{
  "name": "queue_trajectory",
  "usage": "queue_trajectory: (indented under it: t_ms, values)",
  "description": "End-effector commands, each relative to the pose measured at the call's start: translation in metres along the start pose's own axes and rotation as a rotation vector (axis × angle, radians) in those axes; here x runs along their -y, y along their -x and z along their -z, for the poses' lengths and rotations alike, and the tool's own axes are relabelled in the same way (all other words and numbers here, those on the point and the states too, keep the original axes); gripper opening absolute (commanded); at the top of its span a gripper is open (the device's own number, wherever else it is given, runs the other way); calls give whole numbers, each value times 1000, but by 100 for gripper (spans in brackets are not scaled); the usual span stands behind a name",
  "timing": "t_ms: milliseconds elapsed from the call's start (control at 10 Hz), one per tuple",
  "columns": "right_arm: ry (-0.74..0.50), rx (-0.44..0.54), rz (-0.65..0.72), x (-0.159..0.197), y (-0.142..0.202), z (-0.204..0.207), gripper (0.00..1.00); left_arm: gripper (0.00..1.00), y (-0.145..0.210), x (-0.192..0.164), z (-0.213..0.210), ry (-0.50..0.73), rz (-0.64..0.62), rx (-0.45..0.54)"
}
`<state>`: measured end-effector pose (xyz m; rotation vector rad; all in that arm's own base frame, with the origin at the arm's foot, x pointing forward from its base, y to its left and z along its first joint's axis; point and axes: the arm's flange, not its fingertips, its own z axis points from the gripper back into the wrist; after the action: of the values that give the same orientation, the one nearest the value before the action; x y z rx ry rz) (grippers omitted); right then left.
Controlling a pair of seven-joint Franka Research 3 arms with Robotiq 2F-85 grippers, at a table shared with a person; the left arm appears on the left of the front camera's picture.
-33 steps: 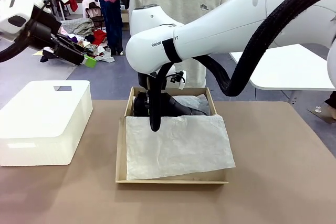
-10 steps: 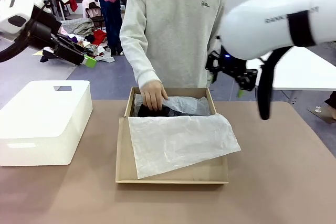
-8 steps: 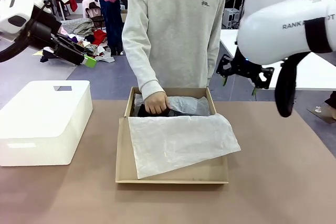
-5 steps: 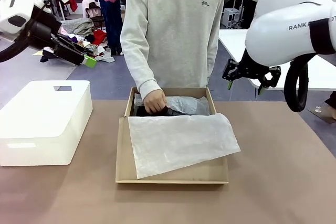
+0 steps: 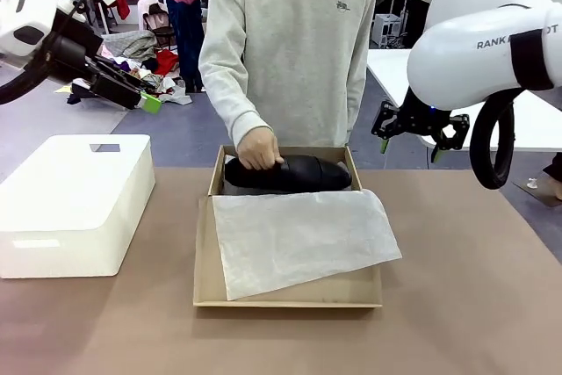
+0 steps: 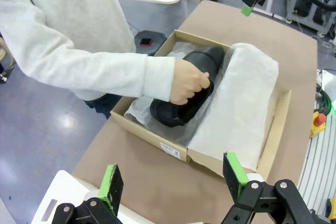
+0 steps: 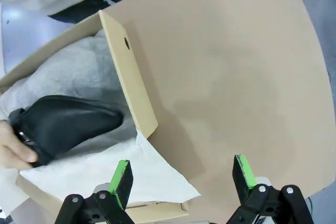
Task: Pack the shoes into the box.
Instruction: Close the Shoes Box.
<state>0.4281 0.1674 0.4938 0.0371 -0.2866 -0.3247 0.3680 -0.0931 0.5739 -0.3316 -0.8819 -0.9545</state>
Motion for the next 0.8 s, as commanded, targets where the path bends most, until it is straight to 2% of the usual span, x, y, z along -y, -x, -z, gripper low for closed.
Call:
queue_trajectory:
  t_ms: [0, 200, 400, 700]
  values:
    - [-15, 11, -24, 4, -4, -1, 100, 100, 1, -1, 1, 13, 6, 13]
    - [0, 1, -4, 0, 0, 0, 100, 100, 1, -1, 1, 13, 6, 13]
    - [-67, -5, -291, 9, 0, -2, 100, 100, 1, -1, 1, 13, 6, 13]
    - [-101, 64, -718, 47, -10, -1, 100, 100, 1, -1, 1, 13, 6, 13]
